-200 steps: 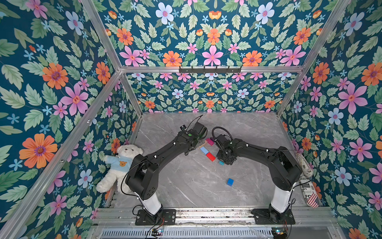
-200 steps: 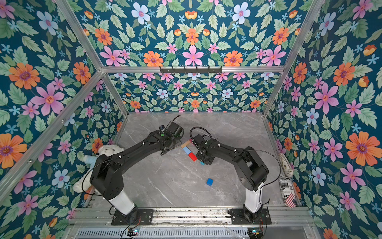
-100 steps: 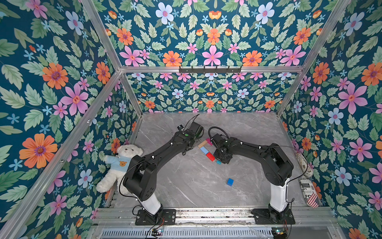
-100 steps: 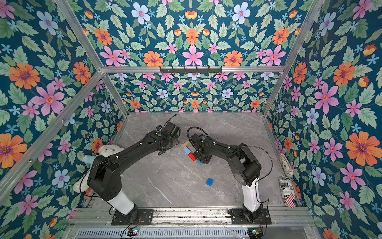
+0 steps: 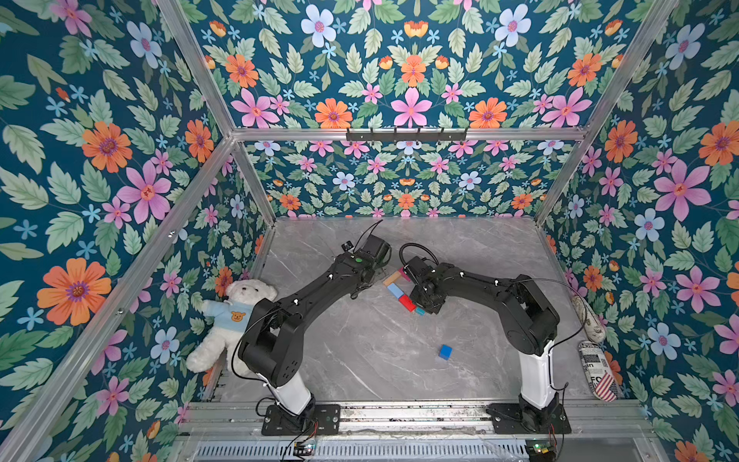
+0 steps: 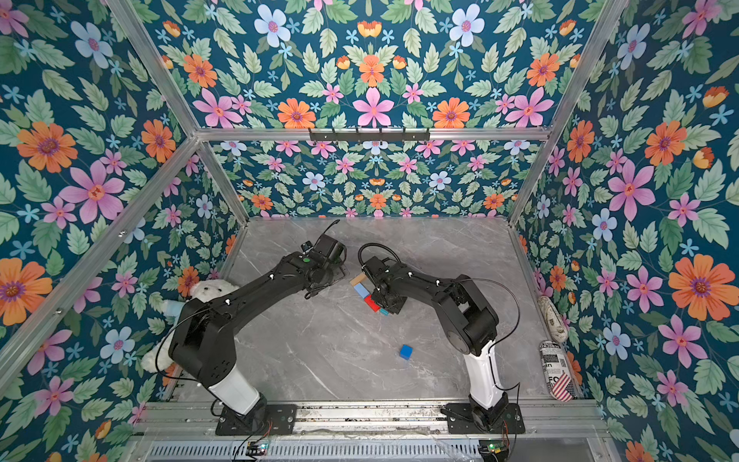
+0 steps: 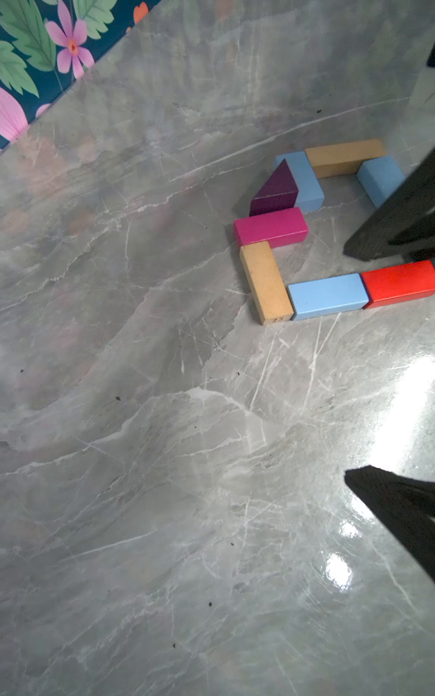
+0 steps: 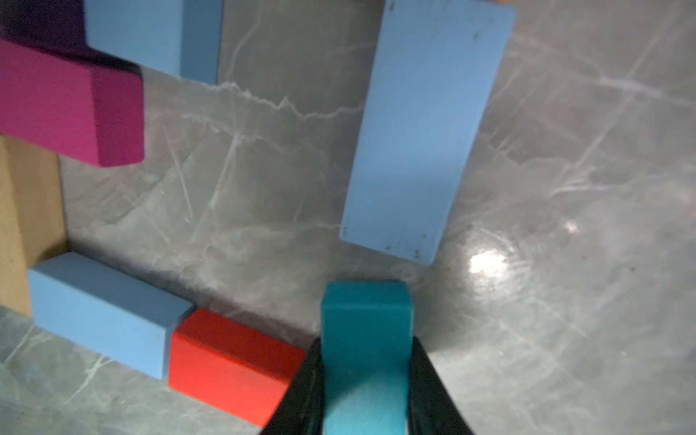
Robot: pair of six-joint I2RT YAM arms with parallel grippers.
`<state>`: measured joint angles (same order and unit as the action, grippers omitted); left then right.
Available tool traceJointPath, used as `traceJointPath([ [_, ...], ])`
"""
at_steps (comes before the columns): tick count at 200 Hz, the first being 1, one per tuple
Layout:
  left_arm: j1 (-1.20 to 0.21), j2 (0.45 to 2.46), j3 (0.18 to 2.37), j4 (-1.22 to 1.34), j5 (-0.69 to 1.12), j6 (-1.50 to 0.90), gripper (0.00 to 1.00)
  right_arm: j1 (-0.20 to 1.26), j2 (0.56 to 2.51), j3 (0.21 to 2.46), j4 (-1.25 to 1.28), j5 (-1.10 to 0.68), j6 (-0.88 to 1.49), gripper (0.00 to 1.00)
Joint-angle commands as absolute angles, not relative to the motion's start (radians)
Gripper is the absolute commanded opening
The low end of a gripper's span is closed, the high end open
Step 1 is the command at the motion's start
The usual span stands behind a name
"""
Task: Assemble a heart with building blocks
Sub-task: Assemble the building block at the center of the board.
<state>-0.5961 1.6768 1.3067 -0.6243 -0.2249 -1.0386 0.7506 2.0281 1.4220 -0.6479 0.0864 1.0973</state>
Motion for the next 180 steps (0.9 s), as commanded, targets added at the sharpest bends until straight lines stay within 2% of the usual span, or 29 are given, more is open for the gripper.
traceJointPath([
  [1, -0.590, 1.678, 1.304, -0.615, -0.219, -1.023, 0.90, 0.750, 2.040, 1.430, -0.690, 0.103, 1.118, 0.00],
  [180, -0.564, 1.678, 1.288, -0.590, -0.189, -1.006, 0.90, 0.732, 2.062, 1.436, -0.706, 0.117, 1.187, 0.00],
])
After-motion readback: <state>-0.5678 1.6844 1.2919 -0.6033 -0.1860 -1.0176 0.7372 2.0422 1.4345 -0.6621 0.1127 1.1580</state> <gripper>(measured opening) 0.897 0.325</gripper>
